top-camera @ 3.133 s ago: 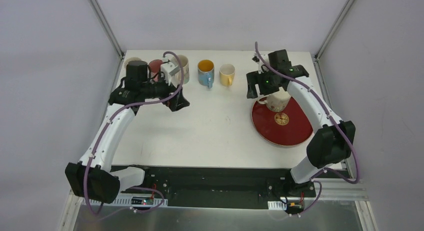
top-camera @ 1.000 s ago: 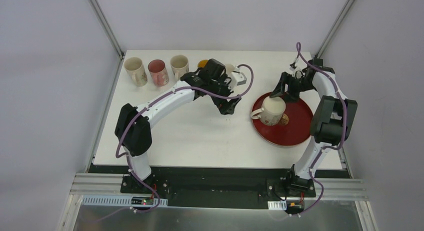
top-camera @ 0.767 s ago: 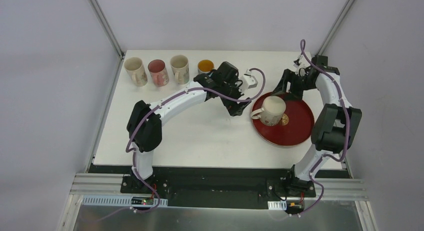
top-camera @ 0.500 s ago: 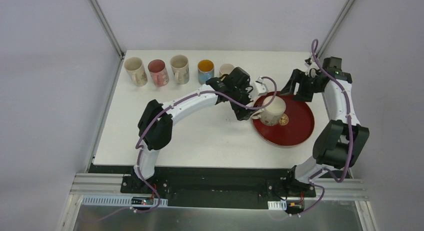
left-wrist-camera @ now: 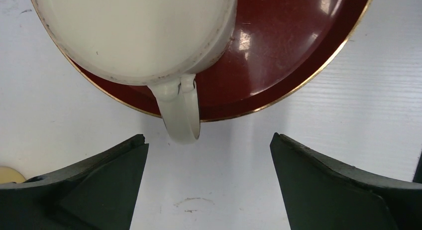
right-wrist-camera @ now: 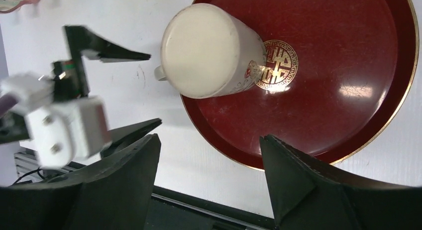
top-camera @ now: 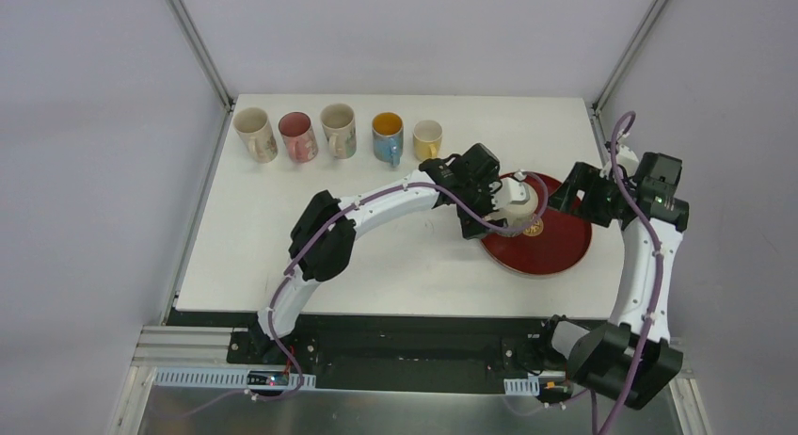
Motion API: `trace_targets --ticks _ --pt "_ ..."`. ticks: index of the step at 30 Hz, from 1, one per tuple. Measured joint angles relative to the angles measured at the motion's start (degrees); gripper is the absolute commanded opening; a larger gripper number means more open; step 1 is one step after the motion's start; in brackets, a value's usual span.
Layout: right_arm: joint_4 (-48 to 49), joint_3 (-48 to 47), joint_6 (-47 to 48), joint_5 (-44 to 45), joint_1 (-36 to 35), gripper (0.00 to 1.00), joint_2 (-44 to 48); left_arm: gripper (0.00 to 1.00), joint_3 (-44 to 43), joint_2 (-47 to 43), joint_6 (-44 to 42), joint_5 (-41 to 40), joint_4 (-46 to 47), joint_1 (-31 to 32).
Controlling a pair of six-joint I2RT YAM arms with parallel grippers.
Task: Turn the mug right side up
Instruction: Turn over the cup on the tray.
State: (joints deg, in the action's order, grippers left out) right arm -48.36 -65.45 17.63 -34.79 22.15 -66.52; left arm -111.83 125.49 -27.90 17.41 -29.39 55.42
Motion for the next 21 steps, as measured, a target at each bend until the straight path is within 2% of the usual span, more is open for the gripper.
trace_targets --ticks 3,9,14,21 --pt "-0.6 1.7 0.3 0.0 0.1 0.82 6.2 1.0 -1.4 2.0 -0.1 0.0 -0.1 0.0" --pt "-2.2 3.4 0.5 0.9 0.5 0.83 14.5 0.88 -4.0 4.5 0.0 0.0 -0.4 -0.1" --pt "-2.5 3.4 0.4 2.1 1.0 0.83 16.3 0.76 -5.7 5.7 0.0 0.0 -0.4 -0.1" --pt "-2.6 4.2 -0.2 2.7 1.8 0.83 17.1 0.71 -8.7 7.5 0.0 0.0 -0.5 -0.1"
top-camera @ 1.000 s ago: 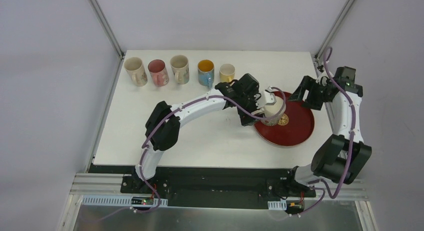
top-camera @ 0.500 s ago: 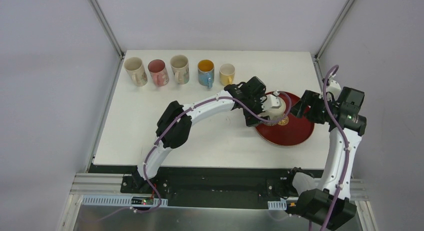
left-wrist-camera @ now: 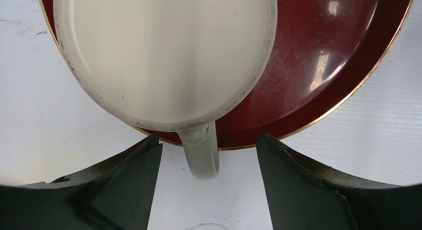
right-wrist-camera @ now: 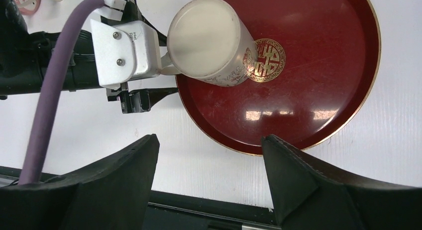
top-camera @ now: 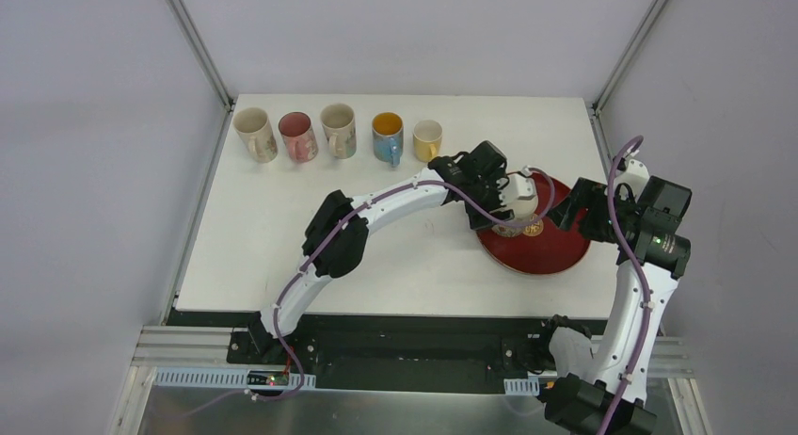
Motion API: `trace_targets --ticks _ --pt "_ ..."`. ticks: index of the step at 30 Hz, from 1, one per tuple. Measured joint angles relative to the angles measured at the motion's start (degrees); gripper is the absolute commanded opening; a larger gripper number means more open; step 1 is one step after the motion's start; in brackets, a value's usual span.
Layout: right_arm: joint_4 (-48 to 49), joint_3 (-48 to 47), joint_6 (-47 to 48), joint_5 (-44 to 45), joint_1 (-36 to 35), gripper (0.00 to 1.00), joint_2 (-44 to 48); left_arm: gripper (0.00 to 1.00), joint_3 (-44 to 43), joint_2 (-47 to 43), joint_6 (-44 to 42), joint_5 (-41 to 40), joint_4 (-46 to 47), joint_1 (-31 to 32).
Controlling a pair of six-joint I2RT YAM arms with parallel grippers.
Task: Turn the mug right side up
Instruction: Turn over the cup on the tray.
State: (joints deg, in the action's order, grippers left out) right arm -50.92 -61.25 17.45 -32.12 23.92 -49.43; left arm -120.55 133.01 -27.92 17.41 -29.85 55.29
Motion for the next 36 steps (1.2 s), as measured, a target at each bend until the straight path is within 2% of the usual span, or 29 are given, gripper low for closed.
trace_targets --ticks 6,24,36 --pt "-0.2 0.0 -0.3 -0.1 0.2 0.83 0.7 0.6 -2.3 1.9 0.1 -0.1 0.0 0.0" --pt "-0.3 0.2 -0.5 -0.3 0.3 0.83 1.4 0.0 -2.9 3.2 0.7 -2.6 0.1 -0.2" --pt "-0.3 0.5 -1.0 -0.6 0.5 0.83 1.0 0.0 -3.5 3.2 5.5 -2.9 -0.3 -0.3"
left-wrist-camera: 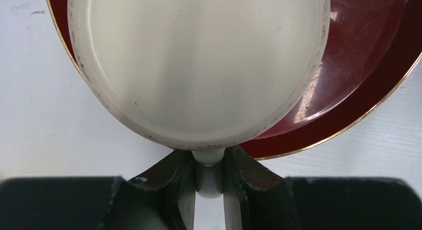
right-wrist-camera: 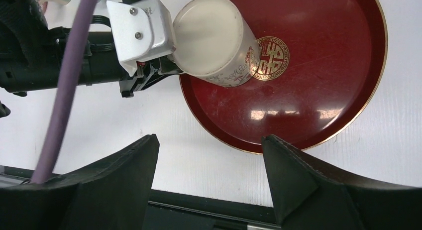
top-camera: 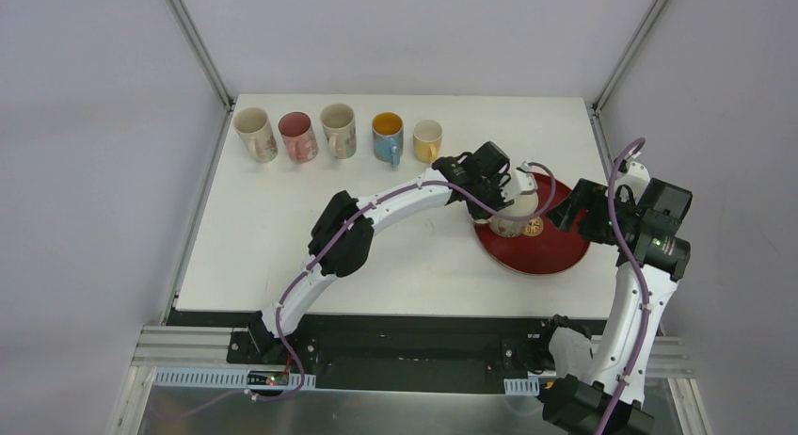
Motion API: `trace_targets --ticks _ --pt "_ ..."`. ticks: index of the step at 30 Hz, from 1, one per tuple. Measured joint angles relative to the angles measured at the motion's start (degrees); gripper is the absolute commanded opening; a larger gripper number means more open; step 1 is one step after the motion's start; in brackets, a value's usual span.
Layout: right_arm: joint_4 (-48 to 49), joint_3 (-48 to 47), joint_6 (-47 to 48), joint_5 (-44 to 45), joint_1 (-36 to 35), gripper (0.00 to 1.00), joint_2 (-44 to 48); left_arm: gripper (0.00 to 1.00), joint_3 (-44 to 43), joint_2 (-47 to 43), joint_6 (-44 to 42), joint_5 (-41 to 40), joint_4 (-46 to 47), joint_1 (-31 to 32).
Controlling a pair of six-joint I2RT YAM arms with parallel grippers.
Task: Turn the mug right side up
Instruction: Turn over the cup on the tray.
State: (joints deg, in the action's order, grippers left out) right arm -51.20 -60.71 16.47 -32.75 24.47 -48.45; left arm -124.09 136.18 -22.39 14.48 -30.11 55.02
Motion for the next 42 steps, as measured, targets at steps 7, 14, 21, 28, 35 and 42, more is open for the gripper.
trace_targets --ticks 7,14,21,28,35,42 --pt "0.0 -0.2 -1.5 -1.9 0.5 0.84 -2.1 0.0 -4.4 0.0 7.0 2.5 -2.5 -1.5" --pt "0.0 -2.4 -2.9 -4.9 0.9 0.84 -2.9 0.0 -7.6 0.0 11.8 3.7 -3.9 -3.8" --pt "0.0 -4.6 -3.8 -10.7 0.9 0.84 -2.9 0.0 -10.6 0.0 16.3 4.8 -5.4 -5.7" --pt "2.4 -5.9 -7.4 -19.6 1.0 0.84 -2.9 0.0 -13.9 -0.4 24.1 7.5 -4.5 -8.7" --pt "22.8 2.4 -25.8 -27.3 0.9 0.85 -1.1 0.0 -12.0 -4.7 35.2 12.0 -4.1 -13.5" --pt "40.8 8.3 -43.2 -29.2 -0.2 0.85 -3.8 0.0 -10.8 -10.5 45.2 15.3 -1.8 -17.3"
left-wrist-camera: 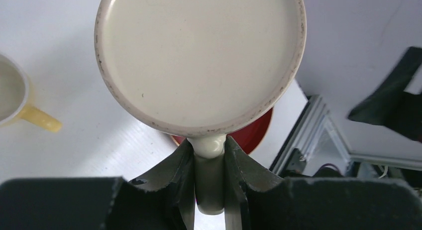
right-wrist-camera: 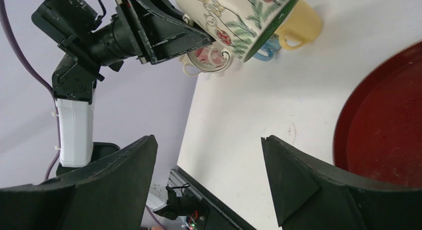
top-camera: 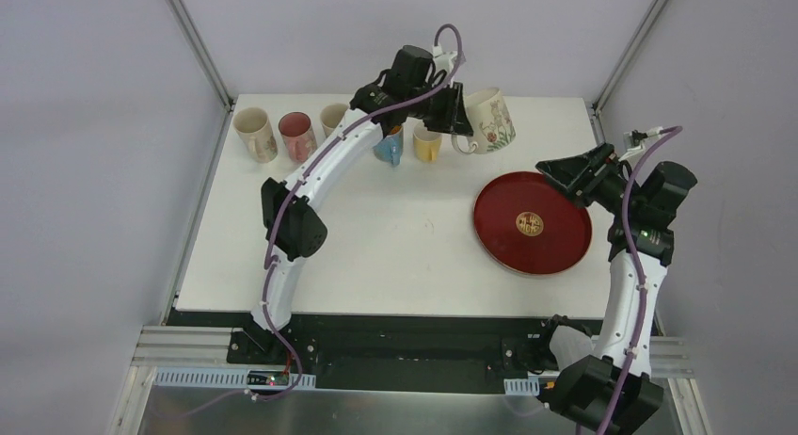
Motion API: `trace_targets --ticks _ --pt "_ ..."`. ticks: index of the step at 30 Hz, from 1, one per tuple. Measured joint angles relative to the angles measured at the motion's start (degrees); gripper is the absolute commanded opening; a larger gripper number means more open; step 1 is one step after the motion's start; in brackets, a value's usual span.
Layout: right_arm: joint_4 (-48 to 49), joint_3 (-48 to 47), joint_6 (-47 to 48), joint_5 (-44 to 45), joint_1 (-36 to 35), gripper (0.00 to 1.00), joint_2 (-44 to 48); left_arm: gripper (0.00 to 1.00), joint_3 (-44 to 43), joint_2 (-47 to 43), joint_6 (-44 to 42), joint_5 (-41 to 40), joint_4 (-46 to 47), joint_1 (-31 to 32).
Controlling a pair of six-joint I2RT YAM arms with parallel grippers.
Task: Turn the mug right side up
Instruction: Turn over the cup on the tray.
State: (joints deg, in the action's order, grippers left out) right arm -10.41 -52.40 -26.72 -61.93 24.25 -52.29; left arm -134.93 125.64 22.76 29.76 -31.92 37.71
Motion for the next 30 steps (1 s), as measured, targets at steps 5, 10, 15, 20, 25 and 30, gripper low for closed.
trace_targets --ticks 5,10,15,20,25,30 --pt "12.4 4.6 -9.9 0.6 -4.2 0.85 -0.6 0.0 1.2 -3.9 6.9 3.2 3.2 -0.8" --pt "25.9 11.5 -19.7 2.0 -8.1 0.84 -2.2 0.0 2.7 -6.0 13.2 6.9 5.9 -0.8" --pt "41.1 17.2 -30.5 3.5 -11.3 0.84 -5.8 0.0 4.7 -6.1 19.0 9.9 10.1 -0.6" --pt "53.4 19.1 -37.9 5.1 -14.7 0.82 -8.0 0.0 5.1 -5.4 23.5 11.7 13.0 -0.7" --pt "59.8 19.3 -40.8 6.5 -16.7 0.82 -11.2 0.0 6.0 -2.1 29.9 15.2 24.6 -0.7" --pt "63.2 19.3 -42.5 7.3 -17.1 0.81 -15.9 0.0 8.8 2.0 34.6 17.5 33.7 -1.5"
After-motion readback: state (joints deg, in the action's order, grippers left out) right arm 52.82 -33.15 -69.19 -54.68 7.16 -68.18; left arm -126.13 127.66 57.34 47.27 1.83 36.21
